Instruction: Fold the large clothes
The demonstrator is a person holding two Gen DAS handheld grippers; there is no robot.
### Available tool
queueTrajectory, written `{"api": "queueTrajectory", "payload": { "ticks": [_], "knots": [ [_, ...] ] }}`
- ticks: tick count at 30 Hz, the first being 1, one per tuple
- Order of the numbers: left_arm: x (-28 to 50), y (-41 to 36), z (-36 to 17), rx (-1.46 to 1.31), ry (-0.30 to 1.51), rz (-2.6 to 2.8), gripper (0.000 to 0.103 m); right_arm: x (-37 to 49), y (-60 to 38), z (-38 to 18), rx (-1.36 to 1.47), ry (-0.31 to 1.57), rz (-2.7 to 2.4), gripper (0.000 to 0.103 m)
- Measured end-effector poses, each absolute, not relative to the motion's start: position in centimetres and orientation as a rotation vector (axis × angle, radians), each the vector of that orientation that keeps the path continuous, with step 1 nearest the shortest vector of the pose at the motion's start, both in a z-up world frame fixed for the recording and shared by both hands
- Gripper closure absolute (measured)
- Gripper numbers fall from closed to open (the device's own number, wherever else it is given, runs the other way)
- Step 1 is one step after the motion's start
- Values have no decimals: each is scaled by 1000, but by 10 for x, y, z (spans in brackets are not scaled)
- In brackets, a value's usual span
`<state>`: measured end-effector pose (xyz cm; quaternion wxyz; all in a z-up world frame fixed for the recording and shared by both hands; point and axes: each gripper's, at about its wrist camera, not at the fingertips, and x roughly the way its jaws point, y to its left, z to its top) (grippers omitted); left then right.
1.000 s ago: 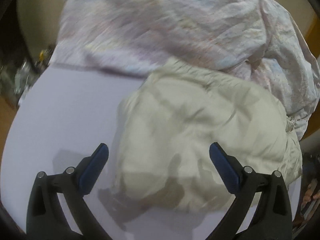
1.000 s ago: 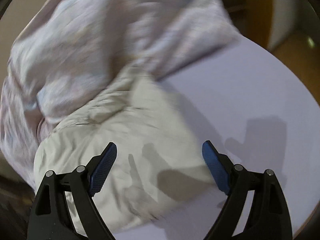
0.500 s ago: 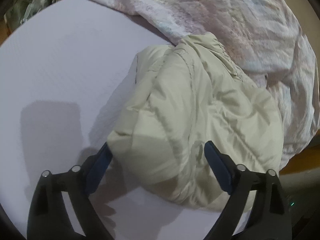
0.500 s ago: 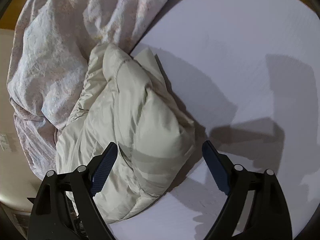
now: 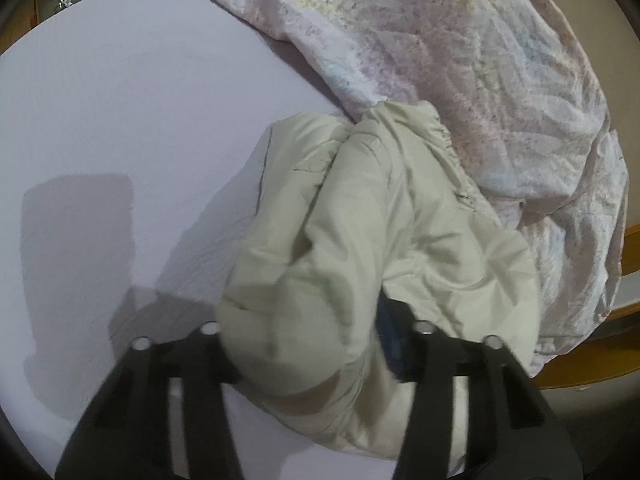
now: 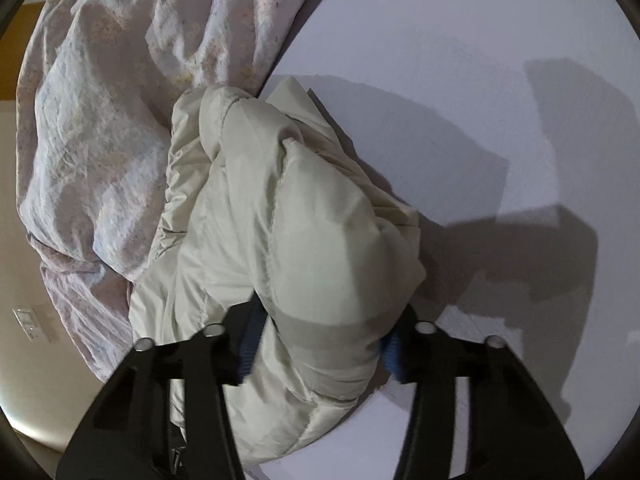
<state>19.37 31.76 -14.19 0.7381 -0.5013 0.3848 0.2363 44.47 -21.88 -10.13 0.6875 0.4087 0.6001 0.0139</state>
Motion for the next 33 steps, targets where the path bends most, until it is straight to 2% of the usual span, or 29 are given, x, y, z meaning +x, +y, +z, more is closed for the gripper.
{"api": "queueTrajectory", "payload": {
  "ticks": [4,9,17,27,33],
  "knots": [
    [190,319,-130,-1091,835,486,73,442,-218,-90,942,1325,32,73],
    [181,318,-104,-1044,804,440,75,433,-217,-71,947,1313,96,78],
    [131,319,-85,-1022,811,445,75,390,-221,-67,963,1368,138,79],
    [63,304,-83,-1005,832,486,75,319,-238,-69,955,1439,141,79],
    [46,297,-93,-1010,846,512,75,313,-241,-74,937,1450,143,79]
  ]
}}
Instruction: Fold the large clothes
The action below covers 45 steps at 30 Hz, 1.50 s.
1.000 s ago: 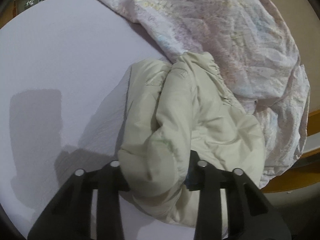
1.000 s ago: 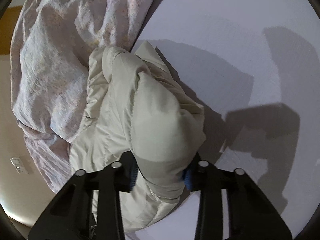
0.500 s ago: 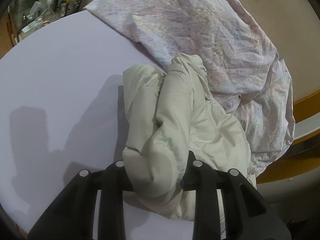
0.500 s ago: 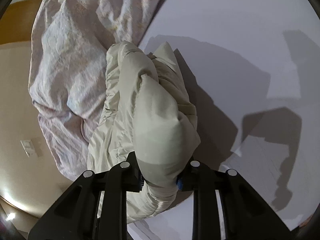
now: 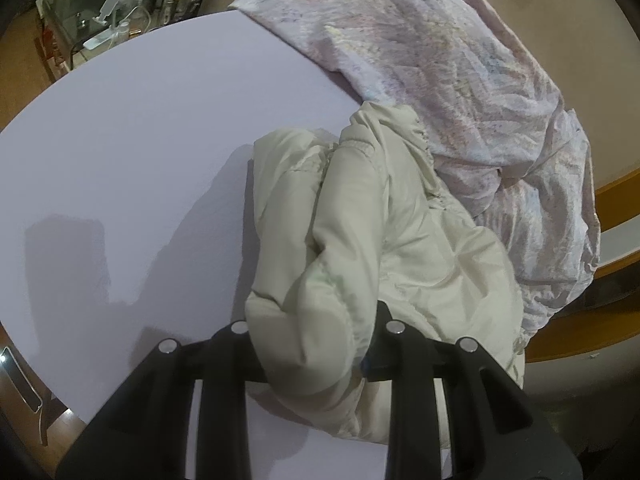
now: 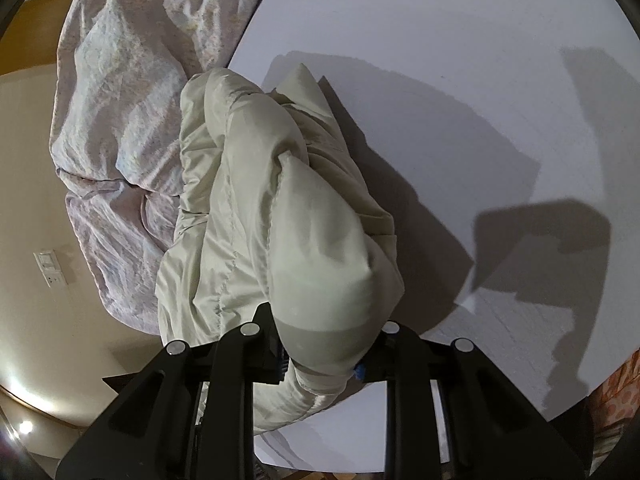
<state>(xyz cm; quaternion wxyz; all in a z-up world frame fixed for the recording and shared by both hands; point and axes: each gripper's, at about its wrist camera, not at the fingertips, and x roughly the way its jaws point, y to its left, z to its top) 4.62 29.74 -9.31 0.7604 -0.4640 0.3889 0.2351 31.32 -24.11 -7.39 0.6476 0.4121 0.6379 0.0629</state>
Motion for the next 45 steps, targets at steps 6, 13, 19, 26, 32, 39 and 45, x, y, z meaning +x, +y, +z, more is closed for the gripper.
{"api": "queueTrajectory", "payload": {
  "ticks": [6,13,19,26,32,39,45],
  "knots": [
    [45,296,-98,-1008,854,531,68,315,-238,-69,819,1455,156,72],
    [38,298,-110,-1063,869,537,43,324,-259,-29,539,1345,-10,40],
    [44,290,-116,-1069,883,516,27,336,-202,17,246,1156,135,40],
    [50,293,-123,-1078,883,529,27,323,-93,0,83,1220,493,48],
    [52,296,-126,-1082,877,541,27,309,-53,-21,20,1272,585,49],
    [55,298,-130,-1101,872,544,27,297,-32,-32,-41,1288,608,49],
    [57,299,-134,-1117,864,543,26,291,-12,-58,-180,1298,568,48]
  ]
}}
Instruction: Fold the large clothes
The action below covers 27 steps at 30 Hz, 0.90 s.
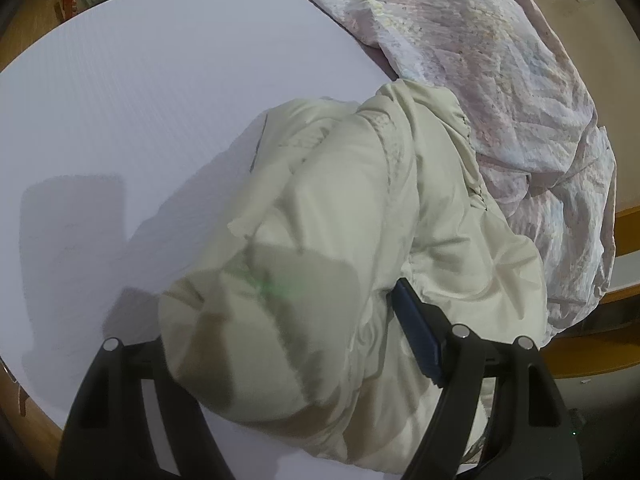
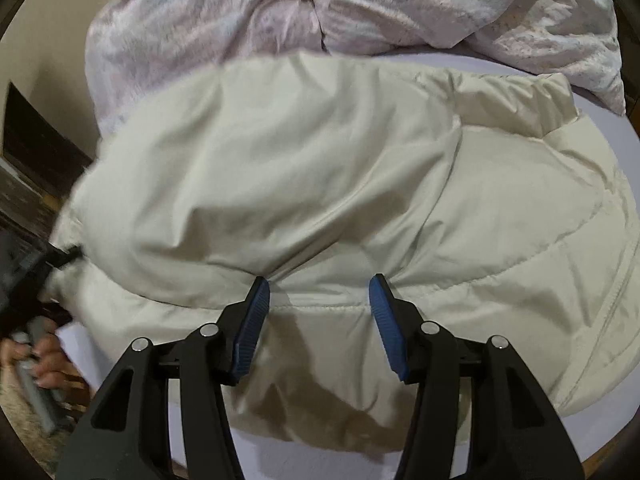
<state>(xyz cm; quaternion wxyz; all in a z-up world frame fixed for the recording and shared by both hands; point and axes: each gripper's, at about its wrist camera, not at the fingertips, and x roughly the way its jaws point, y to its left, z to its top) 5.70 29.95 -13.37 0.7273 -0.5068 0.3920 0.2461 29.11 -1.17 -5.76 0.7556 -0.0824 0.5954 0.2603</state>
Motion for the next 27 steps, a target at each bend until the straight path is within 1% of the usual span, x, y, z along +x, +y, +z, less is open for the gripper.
{"api": "queueTrajectory", "payload": {
  "ticks": [6,8,10,11,12,13,15,20,27],
  "knots": [
    [62,299,-133,-1121,849,547,26,287,2,-74,-286,1250,574,47],
    [63,299,-132,-1119,834,545,32,288,2,-76,-282,1248,580,47],
    [63,298,-129,-1115,817,539,47,288,1,-77,-276,1245,585,47],
    [64,298,-125,-1103,804,529,52,289,0,-77,-273,1244,587,47],
    [64,297,-123,-1096,797,519,60,289,0,-77,-270,1243,589,47],
    [64,297,-118,-1089,785,504,67,290,0,-78,-267,1243,591,47],
    [65,296,-111,-1086,768,484,71,290,0,-78,-267,1242,594,47],
    [68,289,-82,-1072,690,408,73,289,2,-79,-268,1243,598,47],
    [90,254,-19,-941,592,226,74,289,3,-79,-267,1242,599,47]
  ]
}}
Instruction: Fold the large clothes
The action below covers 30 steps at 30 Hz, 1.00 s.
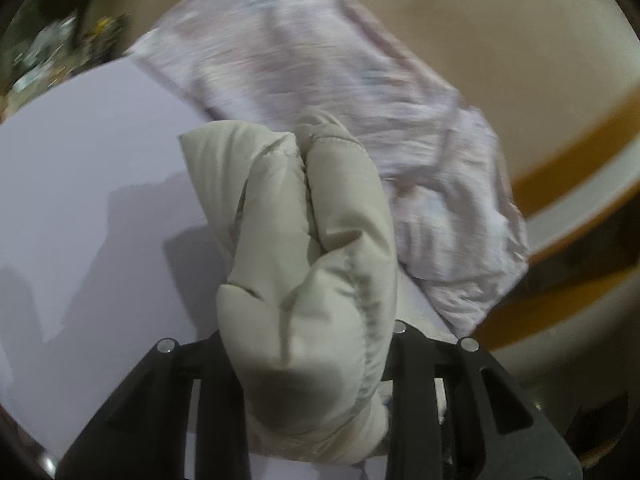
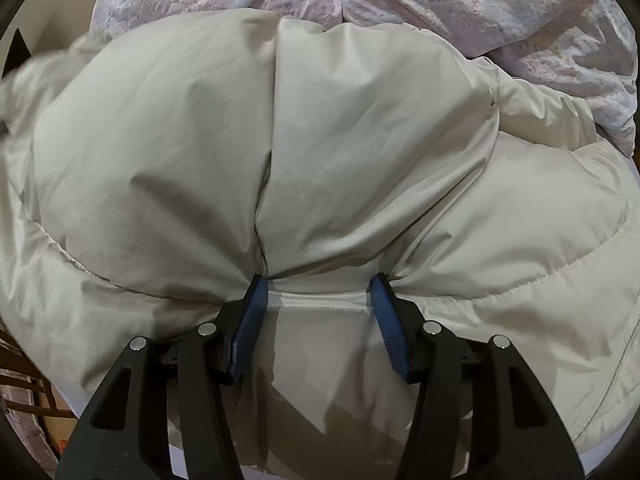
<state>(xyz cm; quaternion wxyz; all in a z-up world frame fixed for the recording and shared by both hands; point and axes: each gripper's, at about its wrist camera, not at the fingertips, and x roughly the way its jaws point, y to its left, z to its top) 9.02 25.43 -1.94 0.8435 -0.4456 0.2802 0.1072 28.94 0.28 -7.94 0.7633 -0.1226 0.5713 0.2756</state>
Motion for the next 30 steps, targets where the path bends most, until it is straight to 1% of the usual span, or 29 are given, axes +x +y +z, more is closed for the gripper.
{"api": "queueTrajectory", "payload": {
  "ticks": [6,13,18,23,30],
  "knots": [
    [112,217,19,-842,554,73,74,291,2,-80,-254,1245,610,47],
    [136,179,43,-779,554,-74,73,291,-3,-80,-242,1244,626,47],
    [162,140,55,-707,580,-161,69,294,-10,-78,-224,1245,656,47],
    [178,116,62,-668,596,-187,67,296,-39,-62,-158,1268,693,48],
    [195,92,62,-638,625,-221,65,290,-106,-32,-60,1210,632,48]
  ]
}}
